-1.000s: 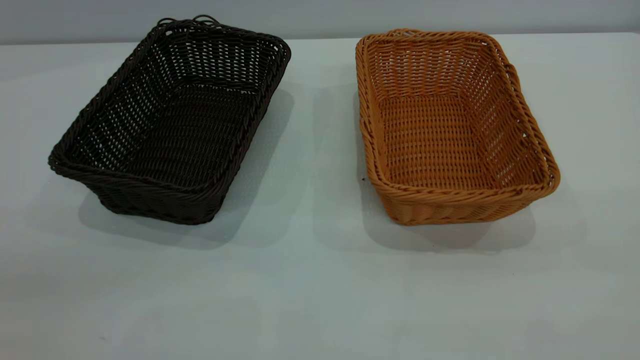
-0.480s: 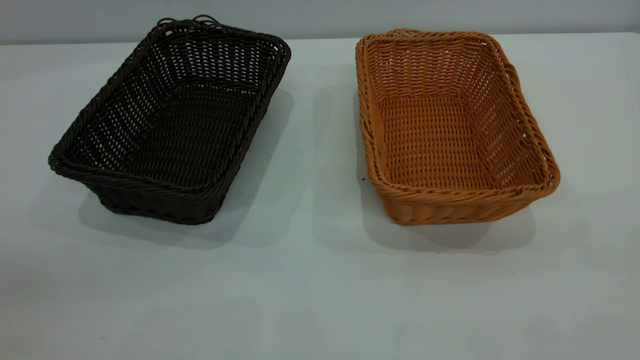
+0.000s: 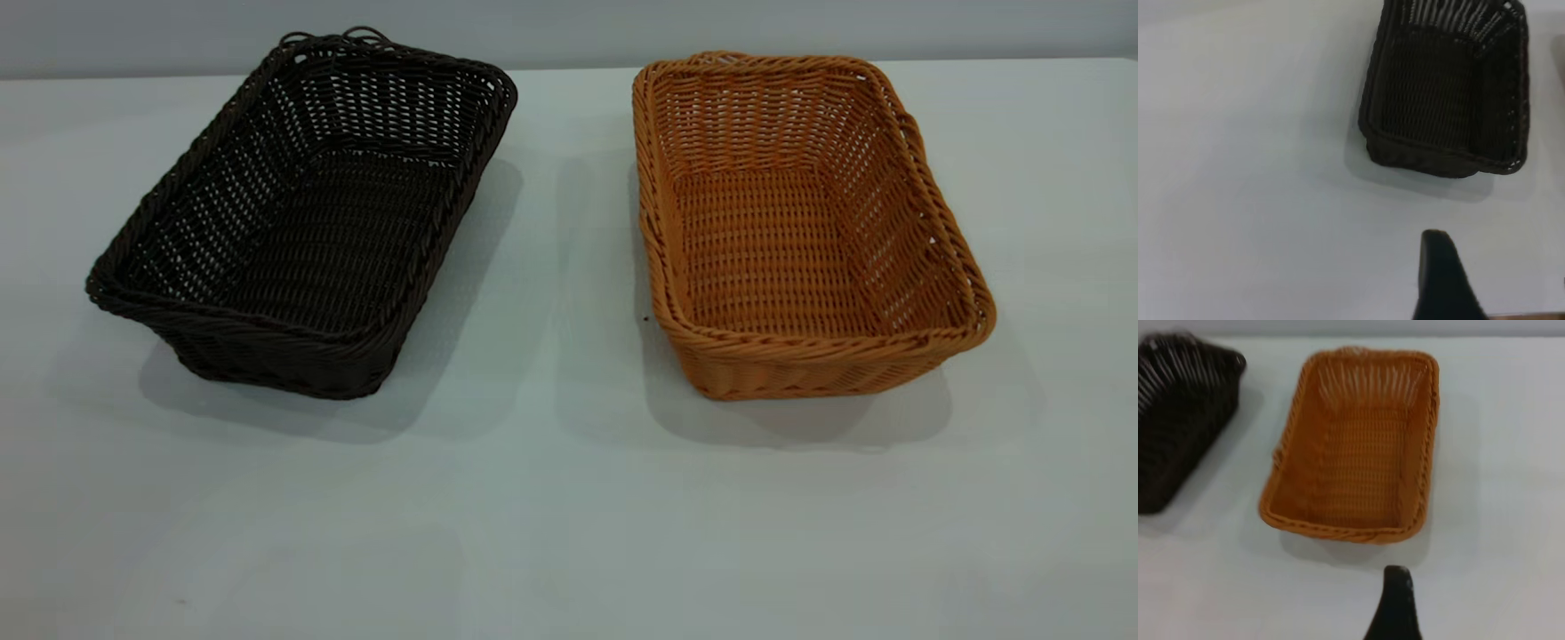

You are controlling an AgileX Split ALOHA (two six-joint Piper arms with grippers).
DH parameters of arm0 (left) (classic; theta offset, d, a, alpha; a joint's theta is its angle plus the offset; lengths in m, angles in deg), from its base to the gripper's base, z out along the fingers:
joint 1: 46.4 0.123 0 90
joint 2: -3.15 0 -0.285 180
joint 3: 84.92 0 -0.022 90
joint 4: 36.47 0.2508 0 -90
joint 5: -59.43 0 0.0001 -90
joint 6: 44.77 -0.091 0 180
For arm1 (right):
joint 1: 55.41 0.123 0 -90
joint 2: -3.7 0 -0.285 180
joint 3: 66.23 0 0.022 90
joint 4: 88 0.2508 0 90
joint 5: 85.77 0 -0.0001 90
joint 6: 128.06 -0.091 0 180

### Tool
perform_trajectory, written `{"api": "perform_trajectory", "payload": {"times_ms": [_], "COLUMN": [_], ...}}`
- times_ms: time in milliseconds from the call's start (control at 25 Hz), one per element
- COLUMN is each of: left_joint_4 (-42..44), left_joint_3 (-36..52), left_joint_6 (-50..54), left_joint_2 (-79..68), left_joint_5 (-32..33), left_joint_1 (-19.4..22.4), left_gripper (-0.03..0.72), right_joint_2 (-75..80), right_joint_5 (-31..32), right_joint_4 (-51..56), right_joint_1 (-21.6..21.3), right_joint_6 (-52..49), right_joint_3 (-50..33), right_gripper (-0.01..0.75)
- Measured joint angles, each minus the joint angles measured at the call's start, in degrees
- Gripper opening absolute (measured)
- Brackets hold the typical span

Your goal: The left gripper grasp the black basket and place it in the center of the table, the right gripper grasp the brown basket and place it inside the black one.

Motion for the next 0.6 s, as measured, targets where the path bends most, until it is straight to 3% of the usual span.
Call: {"api": "perform_trajectory", "payload": {"times_ms": [360, 600], "left_joint_4": [-2.2, -10.4], "left_joint_3": [0.0, 0.0], "left_joint_6": [-4.3, 7.3], "left_joint_2": [-25.9, -41.9], "left_joint_5": [-15.5, -27.6], "left_joint_1": [0.0, 0.0], "left_gripper": [0.47, 0.472], "right_joint_2": [32.6, 49.1], "right_joint_5": [-14.6, -16.9], "right_joint_4": [15.8, 32.7], "right_joint_1": [0.0, 0.0], "right_joint_6": [13.5, 22.9], "right_joint_3": [0.0, 0.5], "right_gripper": [0.544, 0.544]}}
